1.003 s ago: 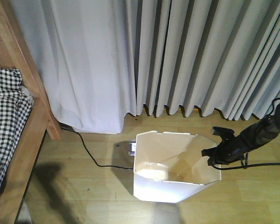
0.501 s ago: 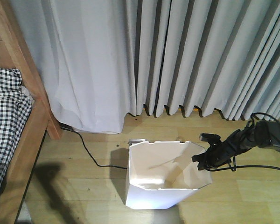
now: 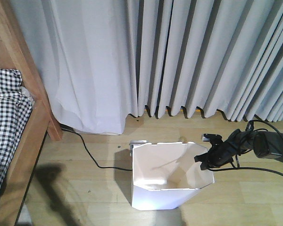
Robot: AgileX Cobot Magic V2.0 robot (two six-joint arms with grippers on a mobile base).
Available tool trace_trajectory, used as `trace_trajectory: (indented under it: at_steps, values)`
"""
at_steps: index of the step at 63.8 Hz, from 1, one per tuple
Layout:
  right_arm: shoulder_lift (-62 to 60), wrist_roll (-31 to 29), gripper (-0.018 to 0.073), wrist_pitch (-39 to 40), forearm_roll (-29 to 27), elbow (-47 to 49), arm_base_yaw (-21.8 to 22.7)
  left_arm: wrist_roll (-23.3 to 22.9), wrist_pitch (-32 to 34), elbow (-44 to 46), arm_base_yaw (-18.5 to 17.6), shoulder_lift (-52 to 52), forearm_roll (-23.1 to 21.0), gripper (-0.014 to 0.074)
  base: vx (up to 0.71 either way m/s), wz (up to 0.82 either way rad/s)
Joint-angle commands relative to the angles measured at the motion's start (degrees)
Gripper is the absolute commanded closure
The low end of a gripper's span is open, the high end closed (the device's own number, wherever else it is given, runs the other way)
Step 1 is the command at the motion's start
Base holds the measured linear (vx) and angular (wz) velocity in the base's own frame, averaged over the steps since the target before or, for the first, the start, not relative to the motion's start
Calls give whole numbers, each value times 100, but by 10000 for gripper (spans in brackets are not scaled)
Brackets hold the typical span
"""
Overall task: Move trash bin to bedside with robot
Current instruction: 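Lower the bin onto the floor beside the bed with the right gripper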
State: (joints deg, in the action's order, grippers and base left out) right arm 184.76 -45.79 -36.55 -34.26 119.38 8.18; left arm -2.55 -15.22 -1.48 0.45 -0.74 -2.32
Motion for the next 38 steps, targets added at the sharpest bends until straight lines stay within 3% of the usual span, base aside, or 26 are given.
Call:
trace_trajectory:
  at_steps: [1, 38]
  values:
    - [-312, -9, 519, -632, -463, 258, 18, -35, 395, -67, -1, -83, -24, 602, 0, 0]
    - [-284, 9, 472, -799, -408, 351, 18, -35, 395, -67, -1, -83, -24, 602, 0, 0]
